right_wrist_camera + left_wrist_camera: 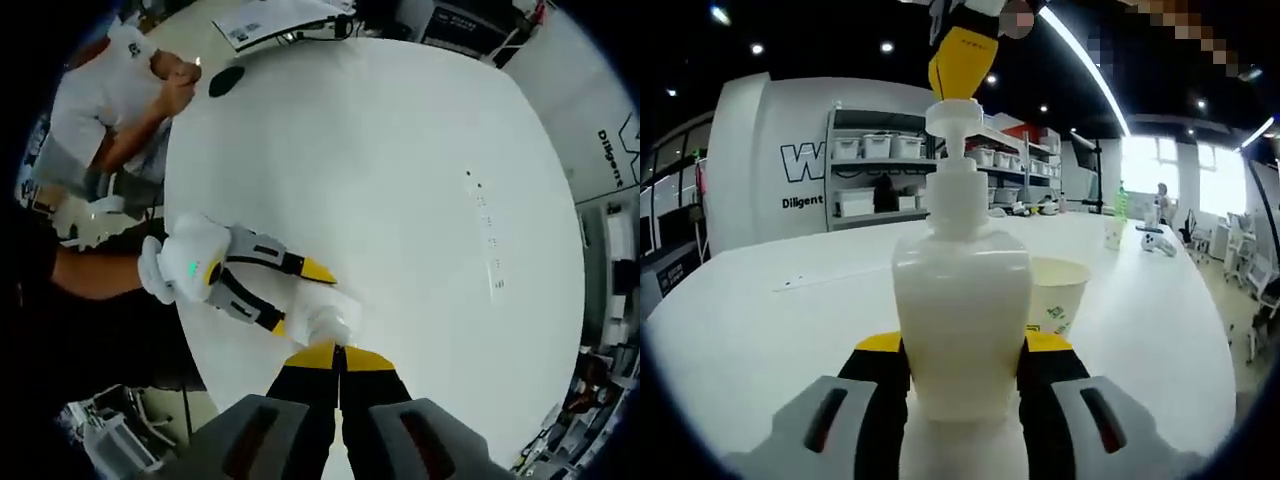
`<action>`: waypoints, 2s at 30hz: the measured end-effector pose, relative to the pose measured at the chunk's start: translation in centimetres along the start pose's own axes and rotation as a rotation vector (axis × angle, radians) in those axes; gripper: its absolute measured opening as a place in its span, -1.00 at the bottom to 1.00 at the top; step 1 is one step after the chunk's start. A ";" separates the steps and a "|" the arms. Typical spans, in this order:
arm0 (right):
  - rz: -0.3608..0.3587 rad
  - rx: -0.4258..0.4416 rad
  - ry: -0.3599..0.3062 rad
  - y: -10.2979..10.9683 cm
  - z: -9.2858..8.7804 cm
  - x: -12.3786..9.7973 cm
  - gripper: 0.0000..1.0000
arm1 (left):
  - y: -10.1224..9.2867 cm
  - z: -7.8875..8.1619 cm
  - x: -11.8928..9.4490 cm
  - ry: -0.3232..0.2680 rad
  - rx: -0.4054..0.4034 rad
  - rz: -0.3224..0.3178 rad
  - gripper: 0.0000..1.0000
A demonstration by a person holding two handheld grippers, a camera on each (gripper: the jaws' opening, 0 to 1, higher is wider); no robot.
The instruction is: Hold the bottle steady, press the pump all the way down and release, and repeat the specified number of times to dispense into the cup
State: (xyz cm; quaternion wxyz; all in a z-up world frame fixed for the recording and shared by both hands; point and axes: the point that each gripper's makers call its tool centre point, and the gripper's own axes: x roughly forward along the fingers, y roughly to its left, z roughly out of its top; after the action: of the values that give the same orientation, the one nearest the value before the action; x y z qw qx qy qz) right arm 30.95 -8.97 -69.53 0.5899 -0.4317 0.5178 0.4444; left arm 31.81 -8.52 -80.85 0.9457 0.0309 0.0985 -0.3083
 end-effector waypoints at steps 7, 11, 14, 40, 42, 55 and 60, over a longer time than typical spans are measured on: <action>-0.009 0.014 0.012 -0.5 0.5 0.6 -1.00 | 0.1 0.0 0.0 -0.003 0.000 0.000 -0.20; -0.010 0.024 0.024 -0.4 0.4 0.8 -1.00 | 0.1 -0.1 0.1 -0.002 0.000 0.001 -0.20; -0.006 0.036 0.024 -0.4 0.5 0.8 -1.00 | 0.1 -0.1 0.0 -0.002 0.000 0.002 -0.20; -0.049 -0.014 -0.070 0.0 1.0 -0.5 -1.00 | 0.0 -0.6 -0.5 0.023 0.009 -0.043 -0.23; -0.046 -0.006 -0.069 -0.1 0.9 -0.5 -1.00 | -0.1 -0.6 -0.5 0.027 0.015 -0.058 -0.23; -0.016 0.023 -0.044 0.6 0.2 0.2 -1.00 | -0.4 -0.9 -0.5 0.029 0.022 -0.086 -0.24; -0.013 0.047 -0.030 -0.3 0.2 0.4 -1.00 | -0.4 -1.0 -0.3 0.046 0.038 -0.123 -0.23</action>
State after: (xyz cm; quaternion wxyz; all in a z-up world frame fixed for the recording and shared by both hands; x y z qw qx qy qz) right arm 31.29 -8.79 -69.91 0.6106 -0.4141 0.5164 0.4348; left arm 31.19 -8.60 -81.76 0.9217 0.0496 0.1158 -0.3670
